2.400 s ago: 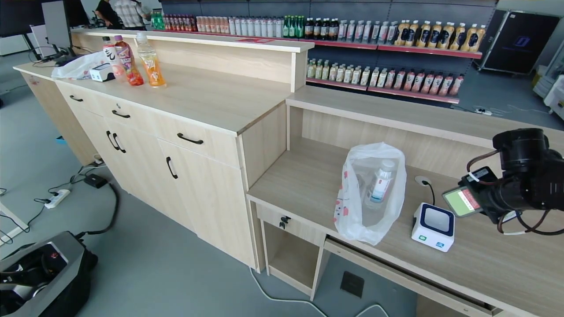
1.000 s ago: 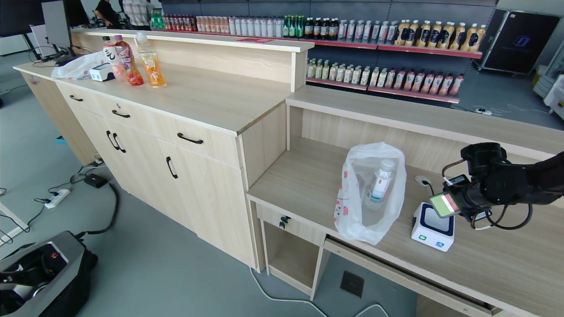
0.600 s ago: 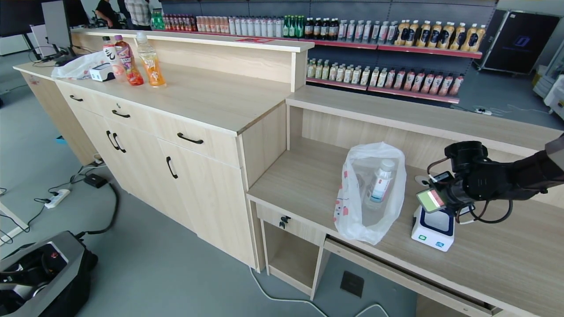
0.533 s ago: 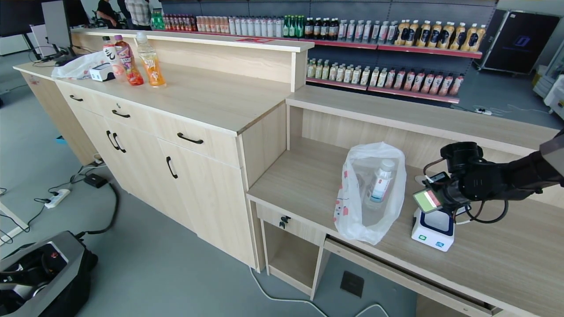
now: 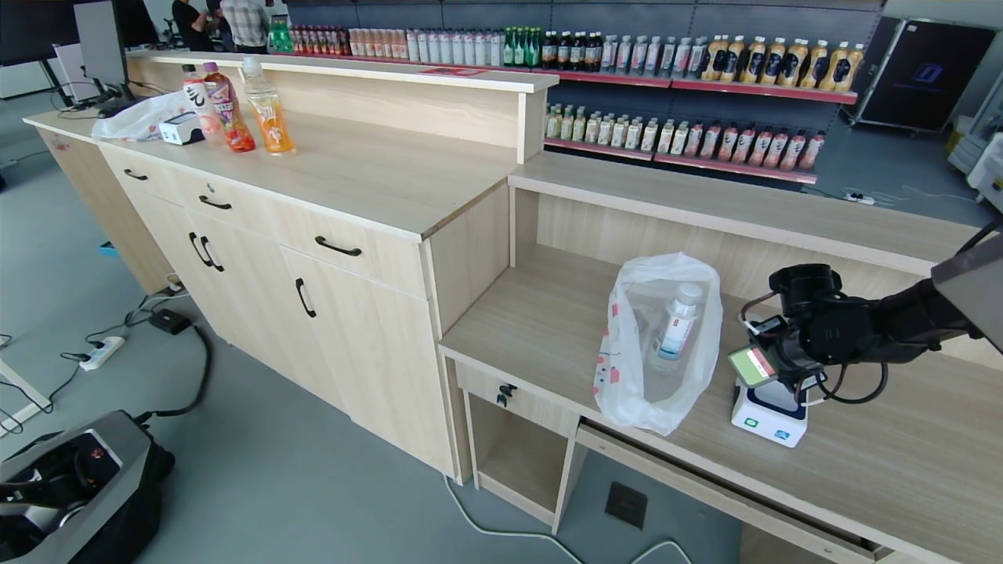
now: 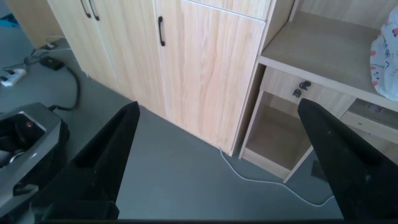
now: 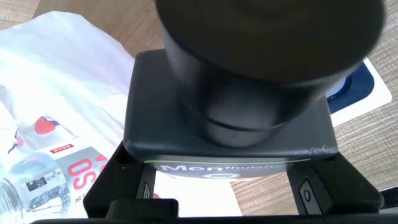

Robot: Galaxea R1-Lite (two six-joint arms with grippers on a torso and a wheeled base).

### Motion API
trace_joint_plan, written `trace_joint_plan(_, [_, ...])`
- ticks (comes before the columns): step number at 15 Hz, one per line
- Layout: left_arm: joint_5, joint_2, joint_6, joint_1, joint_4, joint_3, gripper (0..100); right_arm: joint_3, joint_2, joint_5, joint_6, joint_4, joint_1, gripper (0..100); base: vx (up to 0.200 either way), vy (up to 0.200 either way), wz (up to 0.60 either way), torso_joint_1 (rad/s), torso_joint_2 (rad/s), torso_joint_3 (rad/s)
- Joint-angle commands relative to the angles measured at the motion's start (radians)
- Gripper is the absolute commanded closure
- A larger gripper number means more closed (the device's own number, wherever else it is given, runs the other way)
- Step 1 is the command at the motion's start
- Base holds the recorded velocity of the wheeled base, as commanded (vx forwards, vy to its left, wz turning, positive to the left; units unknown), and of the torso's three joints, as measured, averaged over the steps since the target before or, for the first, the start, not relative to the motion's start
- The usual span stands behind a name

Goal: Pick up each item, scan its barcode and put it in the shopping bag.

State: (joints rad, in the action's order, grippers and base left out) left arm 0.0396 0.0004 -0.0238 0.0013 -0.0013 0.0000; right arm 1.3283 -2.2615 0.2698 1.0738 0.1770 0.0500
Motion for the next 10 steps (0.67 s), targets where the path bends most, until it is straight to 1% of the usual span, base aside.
trace_joint_plan(1, [0.0,0.0,-0.001,0.0,0.0,0.0,0,0.0,-0.004,0.0,0.0,0.001,0.004,100,0.0,0.0,0.0,0.0,0.0,0.0])
trace_joint_plan(8, [0.0,0.0,-0.001,0.0,0.0,0.0,0,-0.014,0.017,0.003,-0.005,-0.004,0.024,100,0.0,0.0,0.0,0.0,0.0,0.0])
trace_joint_plan(10, [0.0,0.0,-0.001,0.0,0.0,0.0,0,-0.021,0.022,0.023,-0.003,-0.005,0.025,100,0.0,0.0,0.0,0.0,0.0,0.0])
